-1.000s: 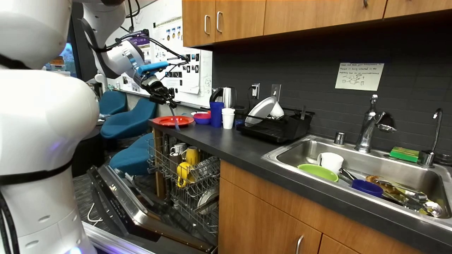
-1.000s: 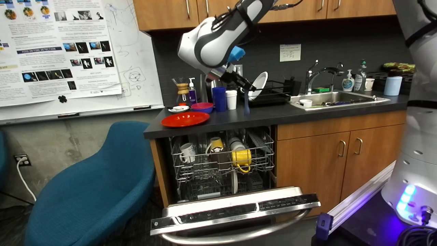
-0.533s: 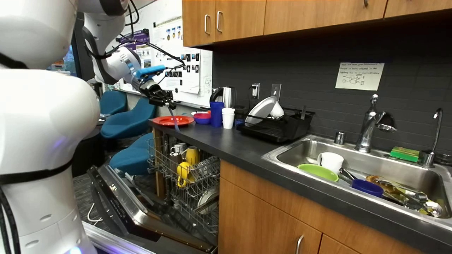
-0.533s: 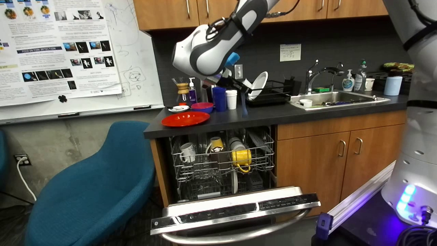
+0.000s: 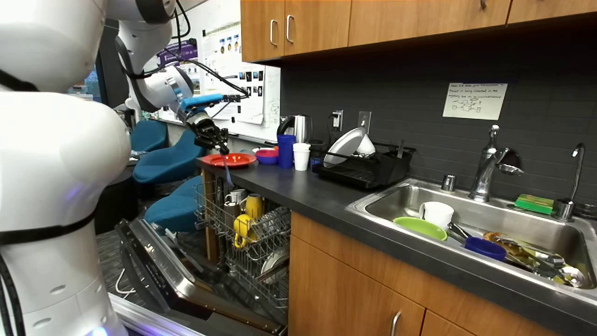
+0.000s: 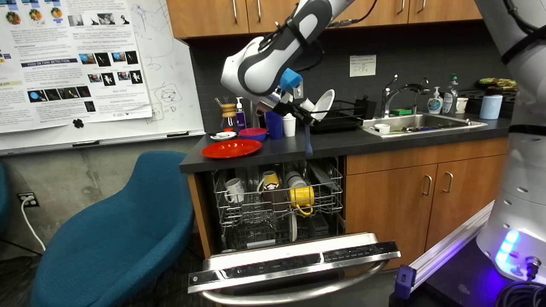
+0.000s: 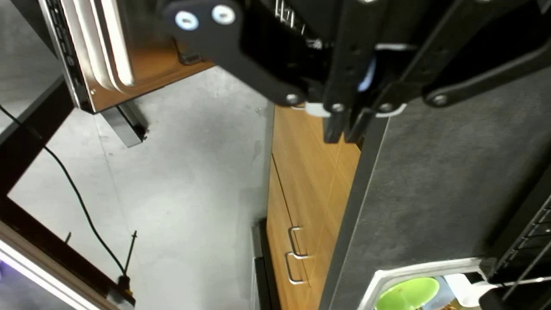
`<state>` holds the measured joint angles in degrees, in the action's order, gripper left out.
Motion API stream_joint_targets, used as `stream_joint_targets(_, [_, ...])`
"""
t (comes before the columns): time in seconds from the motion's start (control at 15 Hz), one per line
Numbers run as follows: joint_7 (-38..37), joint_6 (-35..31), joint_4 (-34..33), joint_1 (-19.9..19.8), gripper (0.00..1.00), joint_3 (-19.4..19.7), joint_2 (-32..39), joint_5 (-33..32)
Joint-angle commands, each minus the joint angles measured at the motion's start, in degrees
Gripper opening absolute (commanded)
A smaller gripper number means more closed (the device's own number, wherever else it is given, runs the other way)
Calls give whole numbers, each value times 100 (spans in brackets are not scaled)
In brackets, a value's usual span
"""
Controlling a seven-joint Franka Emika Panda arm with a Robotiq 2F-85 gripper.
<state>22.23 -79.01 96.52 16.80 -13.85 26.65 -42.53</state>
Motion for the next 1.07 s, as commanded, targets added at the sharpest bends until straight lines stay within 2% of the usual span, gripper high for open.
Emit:
stream_joint_targets(0.0, [-528, -727, 372, -266, 2, -36, -306, 597])
stream_joint_targets(0.2, [-910, -1886, 1041, -447, 2, 44, -661, 756])
stream_joint_targets(0.4, [-1361, -2918, 1867, -488, 2, 232, -1007, 294])
stream_joint_targets(0.53, [-1587, -3371, 2314, -517, 2, 349, -1166, -3])
stream_joint_targets(0.8, [-2118, -3902, 3036, -562, 2, 524, -1465, -576])
stream_joint_targets(1.0, [-2382, -3927, 3319, -589, 2, 586, -1621, -786])
